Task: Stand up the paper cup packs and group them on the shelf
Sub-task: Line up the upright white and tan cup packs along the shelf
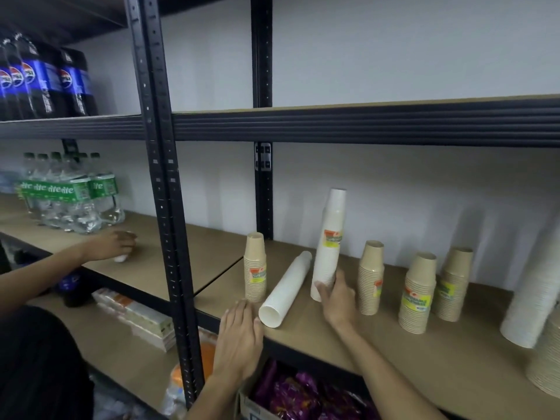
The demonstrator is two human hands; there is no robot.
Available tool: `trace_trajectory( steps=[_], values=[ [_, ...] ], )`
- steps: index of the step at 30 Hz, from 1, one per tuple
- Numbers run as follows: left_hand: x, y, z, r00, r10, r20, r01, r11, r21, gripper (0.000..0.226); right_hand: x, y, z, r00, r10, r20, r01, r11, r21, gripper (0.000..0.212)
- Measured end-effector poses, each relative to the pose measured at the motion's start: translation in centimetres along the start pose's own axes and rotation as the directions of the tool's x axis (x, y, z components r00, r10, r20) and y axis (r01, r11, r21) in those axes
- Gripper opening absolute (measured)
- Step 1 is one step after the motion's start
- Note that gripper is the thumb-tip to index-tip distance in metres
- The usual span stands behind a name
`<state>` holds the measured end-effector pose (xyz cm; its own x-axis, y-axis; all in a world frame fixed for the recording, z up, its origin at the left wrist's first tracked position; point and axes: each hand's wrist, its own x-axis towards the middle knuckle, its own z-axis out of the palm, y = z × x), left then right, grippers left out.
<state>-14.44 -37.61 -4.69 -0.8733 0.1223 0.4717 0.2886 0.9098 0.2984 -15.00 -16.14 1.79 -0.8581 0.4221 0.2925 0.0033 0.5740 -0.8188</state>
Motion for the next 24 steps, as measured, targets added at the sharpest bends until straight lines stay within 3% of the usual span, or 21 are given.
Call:
trace_trajectory(
  steps=[7, 10, 13, 15, 18, 20, 24],
  values=[
    [-0.1, 0.1, -0.8, 0.999, 0.011, 0.052, -0.009, 1.0, -0.026, 0.075, -0.3, -0.1, 0.2, 0.999, 0.013, 0.035, -0.013, 1.0, 0.016, 0.05],
    [0.5, -0.8, -1.6, 0.996, 0.016, 0.083, -0.008, 0.995, -0.098, 0.052, -1.8, -0.3, -0.1, 0.997, 0.069, -0.029, -0.069, 0.997, 0.022, 0.059],
    [2.4, -2.3, -3.2, 0.996, -0.071, 0.054, 0.081, 0.971, -0.224, 0.033, -4.7, -1.6, 0.0, 0.986, 0.045, -0.162, -0.042, 0.999, 0.019, 0.041],
    [3.4, -3.1, -3.5, 0.988, -0.114, 0.105, 0.131, 0.977, -0.166, 0.041, -4.7, -3.4, 0.6, 0.993, 0.113, -0.047, -0.112, 0.994, 0.017, 0.052],
    [3.4, -3.4, -2.8, 0.974, -0.096, 0.203, 0.1, 0.995, -0.01, 0.069, -2.7, -5.9, 1.9, 0.921, 0.293, 0.257, -0.238, 0.945, -0.225, 0.078],
    [3.3, -3.8, -2.3, 0.978, -0.089, 0.187, 0.092, 0.996, -0.005, 0.07, -1.6, -6.6, 2.3, 0.875, 0.352, 0.334, -0.277, 0.928, -0.25, 0.066],
    [3.5, -4.4, -1.9, 0.982, -0.061, 0.177, 0.064, 0.998, -0.008, 0.07, -0.8, -6.1, 2.0, 0.816, 0.362, 0.451, -0.373, 0.925, -0.068, 0.047]
  ],
)
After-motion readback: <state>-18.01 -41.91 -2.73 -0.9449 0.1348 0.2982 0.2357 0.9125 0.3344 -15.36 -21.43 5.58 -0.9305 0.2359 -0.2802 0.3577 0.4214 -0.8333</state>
